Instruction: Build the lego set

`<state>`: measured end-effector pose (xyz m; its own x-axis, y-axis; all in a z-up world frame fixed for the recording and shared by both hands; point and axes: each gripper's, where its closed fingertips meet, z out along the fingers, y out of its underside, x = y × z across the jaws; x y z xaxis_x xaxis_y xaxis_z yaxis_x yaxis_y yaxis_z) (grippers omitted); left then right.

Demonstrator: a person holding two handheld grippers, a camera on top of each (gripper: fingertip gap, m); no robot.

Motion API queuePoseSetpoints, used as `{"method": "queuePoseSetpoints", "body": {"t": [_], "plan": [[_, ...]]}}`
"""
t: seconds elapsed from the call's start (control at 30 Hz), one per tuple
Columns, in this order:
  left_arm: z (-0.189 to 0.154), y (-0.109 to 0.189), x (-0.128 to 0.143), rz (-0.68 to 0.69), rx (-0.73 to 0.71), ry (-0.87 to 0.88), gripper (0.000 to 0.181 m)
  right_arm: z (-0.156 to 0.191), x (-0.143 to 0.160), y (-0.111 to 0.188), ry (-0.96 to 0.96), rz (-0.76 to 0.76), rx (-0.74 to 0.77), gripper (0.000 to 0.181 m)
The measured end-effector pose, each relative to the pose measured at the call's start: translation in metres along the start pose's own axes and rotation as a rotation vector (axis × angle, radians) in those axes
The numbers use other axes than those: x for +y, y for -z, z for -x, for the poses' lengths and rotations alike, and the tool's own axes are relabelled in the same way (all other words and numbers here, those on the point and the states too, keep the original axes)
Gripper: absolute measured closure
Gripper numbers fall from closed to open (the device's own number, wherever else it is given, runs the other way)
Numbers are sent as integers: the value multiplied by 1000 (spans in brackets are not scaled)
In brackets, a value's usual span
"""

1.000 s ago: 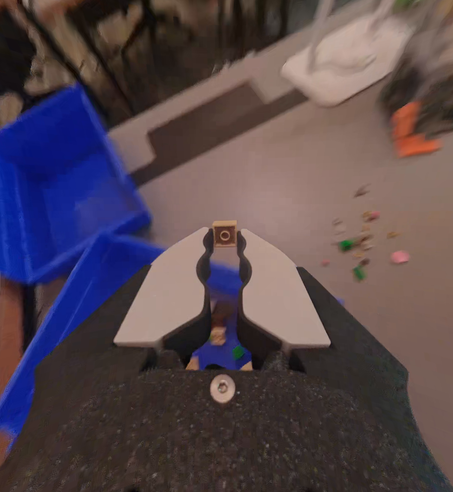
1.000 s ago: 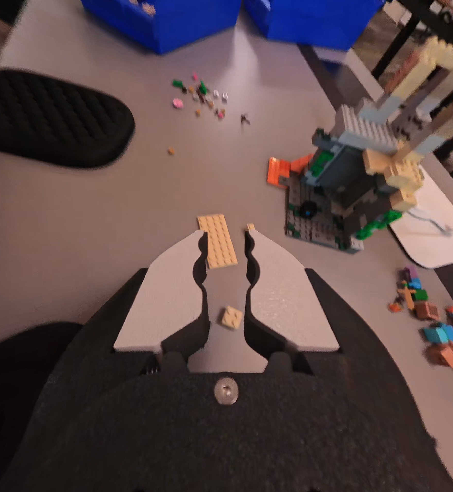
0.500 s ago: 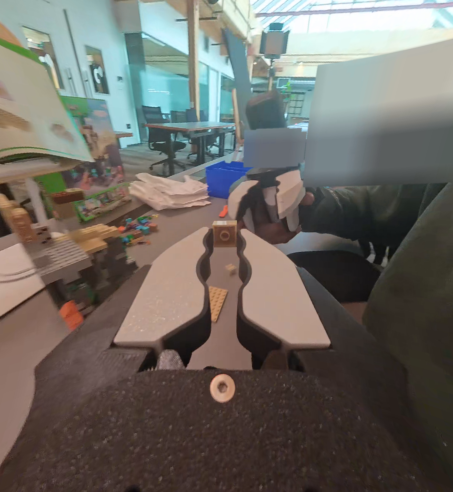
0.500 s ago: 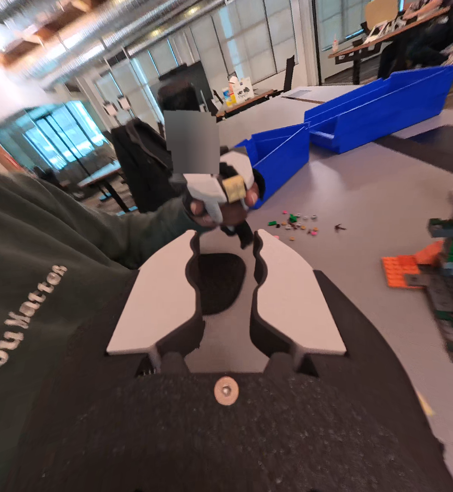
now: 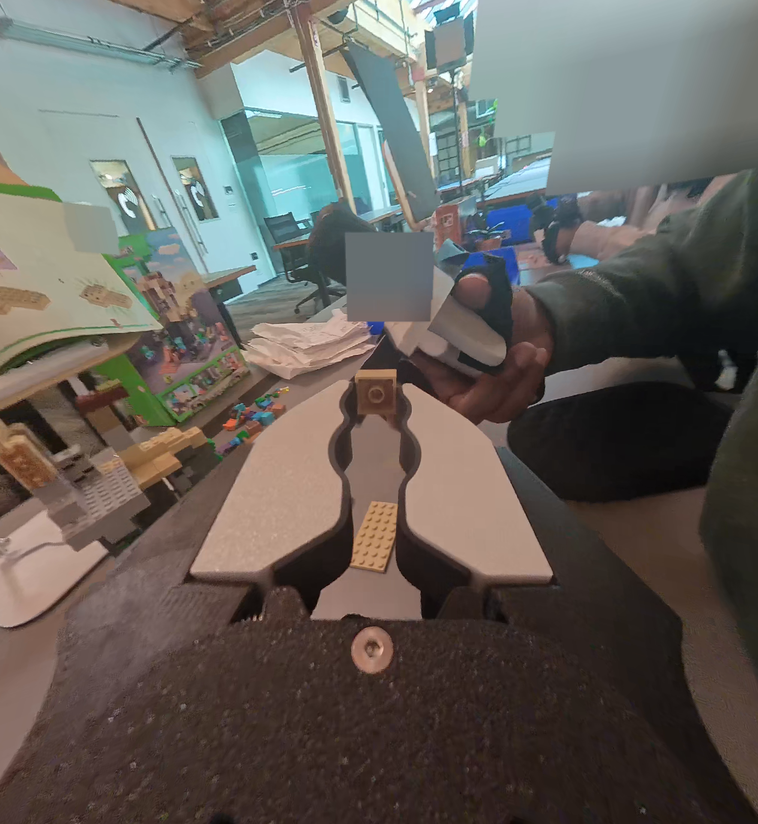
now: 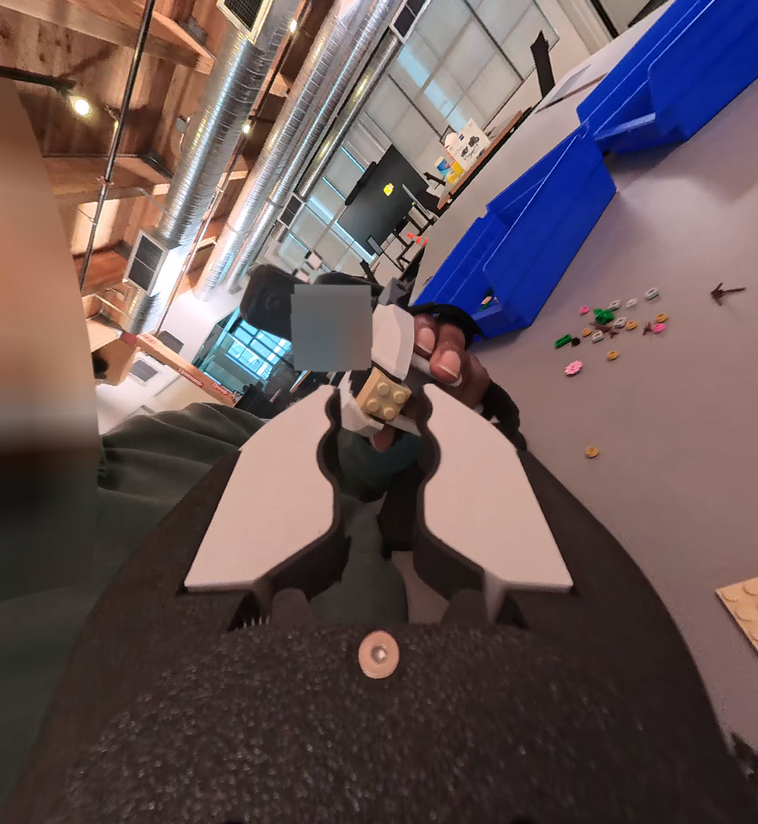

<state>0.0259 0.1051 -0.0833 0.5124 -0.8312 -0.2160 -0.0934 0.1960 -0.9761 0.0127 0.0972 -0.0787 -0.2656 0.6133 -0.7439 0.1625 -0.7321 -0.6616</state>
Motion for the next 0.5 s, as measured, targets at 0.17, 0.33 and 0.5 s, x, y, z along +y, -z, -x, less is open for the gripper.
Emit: {"method": "queuePoseSetpoints", "body": {"t": [0.17,0.33,0.5], "plan": [[-5,-2,-3,3,-27,-87,164,2,0,6,-43,19,-67,163],[9,13,6,29,-61,20,161,-38,1,65,391,346,294,163],[23,25,33,90,-105,142,166,-107,33,152,700,942,679,163]]}}
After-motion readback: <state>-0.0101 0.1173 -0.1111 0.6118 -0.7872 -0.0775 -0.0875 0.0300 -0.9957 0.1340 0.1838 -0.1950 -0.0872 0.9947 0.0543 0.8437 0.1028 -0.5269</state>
